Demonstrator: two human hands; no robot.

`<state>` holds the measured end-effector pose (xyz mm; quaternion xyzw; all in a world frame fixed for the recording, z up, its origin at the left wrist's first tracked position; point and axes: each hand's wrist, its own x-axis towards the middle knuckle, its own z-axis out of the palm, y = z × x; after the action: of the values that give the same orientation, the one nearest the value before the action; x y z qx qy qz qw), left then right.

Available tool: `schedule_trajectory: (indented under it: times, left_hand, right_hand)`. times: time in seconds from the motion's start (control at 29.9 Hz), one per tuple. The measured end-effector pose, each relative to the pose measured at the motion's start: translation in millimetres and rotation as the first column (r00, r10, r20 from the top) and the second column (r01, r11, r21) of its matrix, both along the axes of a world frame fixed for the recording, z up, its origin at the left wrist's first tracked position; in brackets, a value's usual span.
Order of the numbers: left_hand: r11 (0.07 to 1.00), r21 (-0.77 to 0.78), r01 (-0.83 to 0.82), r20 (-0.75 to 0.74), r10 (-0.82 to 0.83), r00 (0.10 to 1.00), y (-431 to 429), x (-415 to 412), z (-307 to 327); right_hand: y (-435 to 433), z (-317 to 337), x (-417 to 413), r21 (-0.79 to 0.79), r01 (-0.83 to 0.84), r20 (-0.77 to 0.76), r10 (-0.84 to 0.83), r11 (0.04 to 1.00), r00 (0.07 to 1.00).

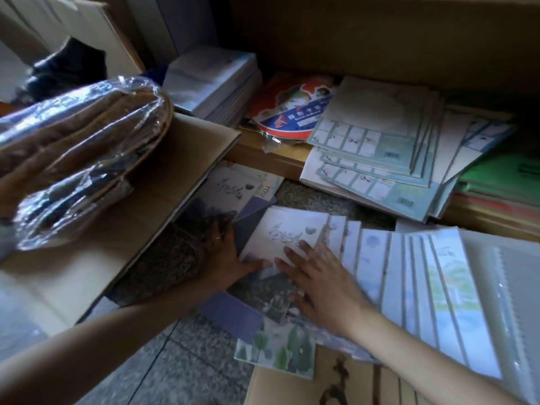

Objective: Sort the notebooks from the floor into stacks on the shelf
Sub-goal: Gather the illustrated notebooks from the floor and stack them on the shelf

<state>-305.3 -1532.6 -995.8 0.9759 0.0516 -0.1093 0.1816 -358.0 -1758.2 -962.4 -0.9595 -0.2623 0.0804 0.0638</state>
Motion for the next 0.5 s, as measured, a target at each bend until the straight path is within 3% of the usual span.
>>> schedule_trajectory:
  times: [0.07,0.17,0.37,0.43,0.5]
  left_hand:
    - [0.998,-0.035,-0.047,0.02,0.048,0.999,0.8,8.1,-3.1]
    - [0.976,-0.126,-0.179,-0.006,0.179,0.984,5.3,8.4,-14.6]
    - [0.981,0.083,0.177,-0.046,-0.174,0.984,-24.2,-36.4,0.2]
    - [0.959,0.069,0.276,-0.107,-0.268,0.957,-35.5,-52.1,7.9]
    - [0.943,0.034,0.332,-0.075,-0.328,0.942,-33.2,-57.9,6.6]
  right_hand:
    - [1.4,-2.4,-5.1,-0.038,0.003,-0.048,-0.005,0.999,0.999]
    - [1.9,-1.4,-8.8,-0.092,0.046,-0.003,-0.046,0.995,0.999]
    - [-4.2,5.5,-25.8,-0.069,0.136,0.103,-0.128,0.988,0.986]
    - [-9.4,10.2,-27.3,-0.006,0.16,0.175,-0.156,0.987,0.972]
    - [-14.4,15.2,-25.9,0.04,0.193,0.211,-0.197,0.98,0.957]
